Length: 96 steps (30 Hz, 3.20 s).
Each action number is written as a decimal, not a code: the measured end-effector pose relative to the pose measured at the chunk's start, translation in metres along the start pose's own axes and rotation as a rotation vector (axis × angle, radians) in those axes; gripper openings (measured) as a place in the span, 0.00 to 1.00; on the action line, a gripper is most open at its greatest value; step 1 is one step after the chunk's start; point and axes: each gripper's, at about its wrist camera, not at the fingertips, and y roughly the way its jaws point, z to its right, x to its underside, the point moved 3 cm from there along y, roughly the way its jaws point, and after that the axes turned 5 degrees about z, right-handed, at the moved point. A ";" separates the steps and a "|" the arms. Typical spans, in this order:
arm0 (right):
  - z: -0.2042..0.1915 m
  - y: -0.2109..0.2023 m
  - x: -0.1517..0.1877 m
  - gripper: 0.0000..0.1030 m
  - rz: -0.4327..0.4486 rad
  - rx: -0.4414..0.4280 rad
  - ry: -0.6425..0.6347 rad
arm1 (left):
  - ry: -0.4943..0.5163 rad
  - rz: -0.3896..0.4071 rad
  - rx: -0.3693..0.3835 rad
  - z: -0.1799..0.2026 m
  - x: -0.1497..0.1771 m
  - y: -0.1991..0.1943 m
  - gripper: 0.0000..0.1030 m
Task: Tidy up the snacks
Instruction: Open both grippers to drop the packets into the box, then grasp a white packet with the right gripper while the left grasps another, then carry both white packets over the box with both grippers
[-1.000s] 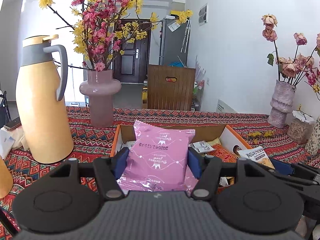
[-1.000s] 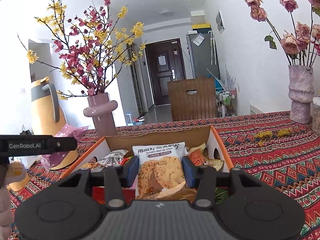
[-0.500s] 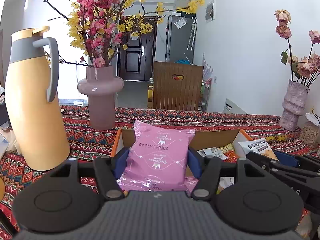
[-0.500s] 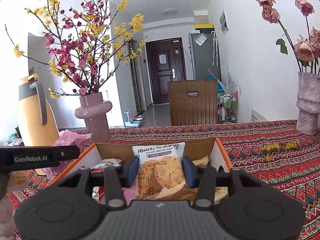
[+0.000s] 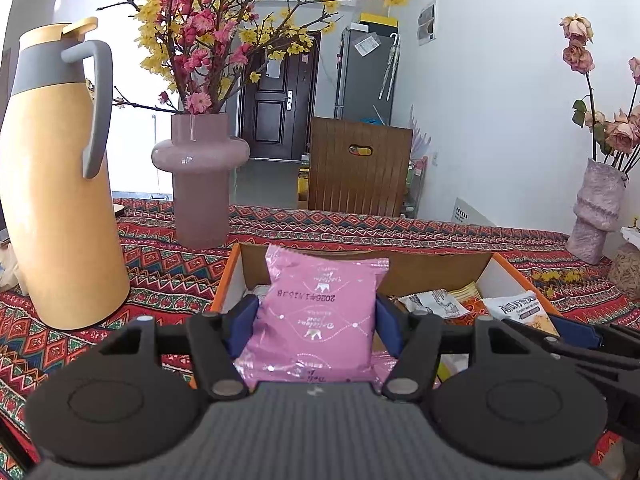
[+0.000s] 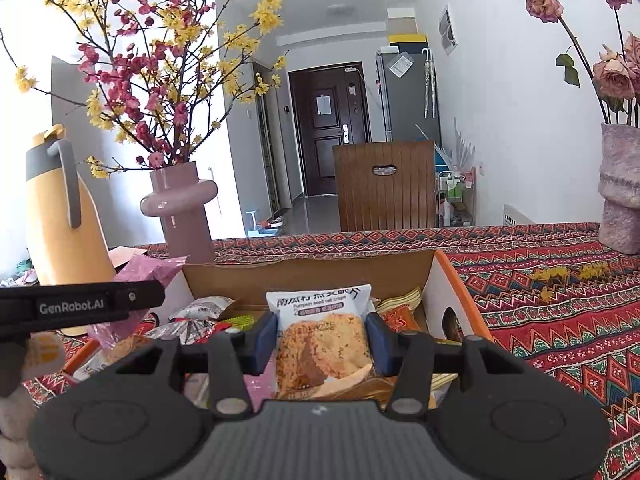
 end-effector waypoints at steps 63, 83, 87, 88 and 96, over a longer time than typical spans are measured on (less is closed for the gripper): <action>-0.024 -0.042 0.077 0.52 -0.292 -0.016 -0.107 | -0.004 -0.178 -0.094 -0.037 0.058 -0.092 1.00; 0.053 -0.086 0.061 0.45 -0.163 0.069 0.021 | 0.236 -0.315 0.091 0.058 0.084 -0.031 0.96; 0.058 -0.089 0.060 0.45 -0.151 0.072 0.031 | 0.206 -0.388 0.159 0.061 0.090 -0.023 0.46; 0.059 -0.089 0.060 0.45 -0.149 0.072 0.032 | 0.195 -0.391 0.163 0.060 0.091 -0.023 0.45; 0.057 -0.095 0.057 0.45 -0.131 0.066 0.040 | 0.195 -0.352 0.164 0.057 0.087 -0.037 0.42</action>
